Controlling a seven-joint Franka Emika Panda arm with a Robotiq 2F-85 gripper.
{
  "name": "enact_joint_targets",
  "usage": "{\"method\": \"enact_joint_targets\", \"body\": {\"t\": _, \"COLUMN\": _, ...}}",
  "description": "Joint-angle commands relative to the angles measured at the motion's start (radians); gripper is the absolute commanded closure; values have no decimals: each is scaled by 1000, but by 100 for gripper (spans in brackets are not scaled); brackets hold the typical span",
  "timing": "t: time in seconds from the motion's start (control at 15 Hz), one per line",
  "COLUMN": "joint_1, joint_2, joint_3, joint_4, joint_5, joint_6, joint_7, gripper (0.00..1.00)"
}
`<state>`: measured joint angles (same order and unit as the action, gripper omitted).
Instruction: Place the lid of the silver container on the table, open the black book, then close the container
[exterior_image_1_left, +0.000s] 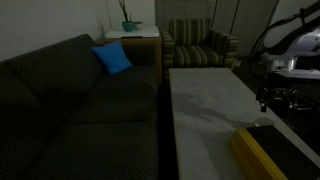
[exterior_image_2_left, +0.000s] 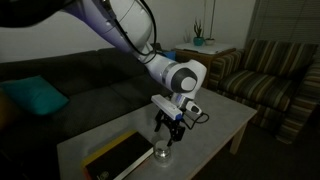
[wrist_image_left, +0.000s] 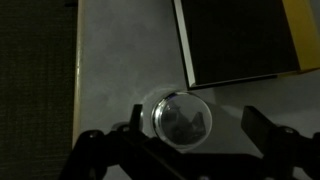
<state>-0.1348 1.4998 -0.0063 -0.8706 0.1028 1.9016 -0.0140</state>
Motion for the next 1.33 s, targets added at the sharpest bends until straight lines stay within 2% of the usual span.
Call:
{"method": "enact_joint_targets", "body": {"t": 0.0, "joint_1": 31, "joint_2": 0, "joint_3": -12, "joint_4": -29, "joint_5": -18, "joint_6": 19, "joint_7": 48, "gripper": 0}}
{"method": "enact_joint_targets", "body": {"t": 0.53, "joint_1": 97, "joint_2": 0, "joint_3": -63, "joint_4": -95, "joint_5": -71, "joint_6": 96, "joint_7": 200, "gripper": 0}}
{"method": "enact_joint_targets", "body": {"t": 0.67, "joint_1": 83, "joint_2": 0, "joint_3": -46, "joint_4": -122, "joint_5": -70, "joint_6": 166, "joint_7": 164, "gripper": 0}}
{"method": "enact_joint_targets", "body": {"t": 0.73, "joint_1": 88, "joint_2": 1, "joint_3": -48, "joint_4": -88, "joint_5": -65, "joint_6": 104, "joint_7": 182, "gripper": 0}}
{"method": "enact_joint_targets", "body": {"t": 0.93, "joint_1": 88, "joint_2": 1, "joint_3": -48, "joint_4": -109, "joint_5": -65, "joint_6": 140, "joint_7": 180, "gripper": 0}}
{"method": "enact_joint_targets", "body": {"t": 1.27, "joint_1": 134, "joint_2": -1, "joint_3": -110, "joint_4": -153, "joint_5": -96, "joint_6": 307, "joint_7": 321, "gripper": 0}}
